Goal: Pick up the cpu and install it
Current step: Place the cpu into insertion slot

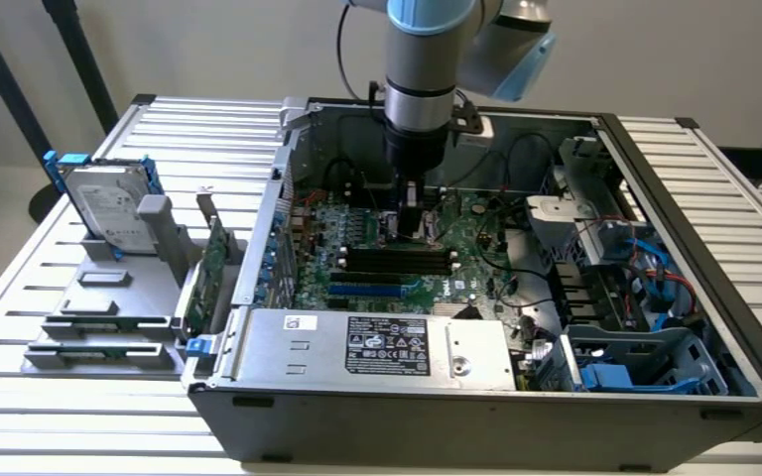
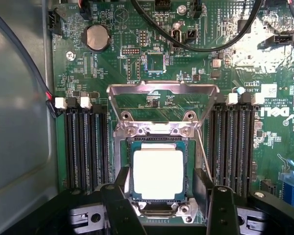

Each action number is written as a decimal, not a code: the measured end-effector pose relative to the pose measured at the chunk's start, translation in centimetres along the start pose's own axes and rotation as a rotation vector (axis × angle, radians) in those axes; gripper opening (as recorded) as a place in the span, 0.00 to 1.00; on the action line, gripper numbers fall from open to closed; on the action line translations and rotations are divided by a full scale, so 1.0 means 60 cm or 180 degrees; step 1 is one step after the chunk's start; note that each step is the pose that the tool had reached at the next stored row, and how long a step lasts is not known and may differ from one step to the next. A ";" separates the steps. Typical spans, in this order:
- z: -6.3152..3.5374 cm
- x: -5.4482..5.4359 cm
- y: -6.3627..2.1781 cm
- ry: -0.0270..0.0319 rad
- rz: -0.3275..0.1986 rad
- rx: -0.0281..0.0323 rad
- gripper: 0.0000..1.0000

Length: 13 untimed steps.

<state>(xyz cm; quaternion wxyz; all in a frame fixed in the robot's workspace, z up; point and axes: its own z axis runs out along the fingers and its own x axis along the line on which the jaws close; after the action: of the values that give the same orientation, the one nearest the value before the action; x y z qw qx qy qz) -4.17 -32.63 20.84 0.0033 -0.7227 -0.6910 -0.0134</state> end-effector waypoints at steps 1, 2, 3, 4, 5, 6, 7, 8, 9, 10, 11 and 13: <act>-0.002 0.000 0.000 0.0005 0.0000 0.0000 0.63; -0.003 0.000 0.000 0.0010 0.0000 0.0001 0.63; -0.005 0.000 0.000 0.0015 0.0000 0.0001 0.63; -0.007 0.000 0.000 0.0020 0.0000 0.0001 0.63; -0.009 0.000 0.000 0.0025 0.0001 0.0001 0.60; -0.011 0.000 -0.001 0.0030 0.0000 0.0001 0.54; -0.012 0.000 -0.001 0.0035 0.0000 0.0002 0.48; -0.014 0.000 -0.002 0.0041 0.0000 0.0002 0.42; -0.015 0.000 -0.004 0.0047 0.0001 0.0002 0.42; -0.016 0.000 -0.007 0.0055 0.0001 0.0003 0.36; -0.016 0.000 -0.011 0.0060 0.0001 0.0003 0.30; -0.017 -0.001 -0.022 0.0067 0.0001 0.0003 0.24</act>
<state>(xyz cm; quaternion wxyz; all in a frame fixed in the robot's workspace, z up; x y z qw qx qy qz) -5.48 -32.63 21.83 0.0109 -0.7226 -0.6909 -0.0207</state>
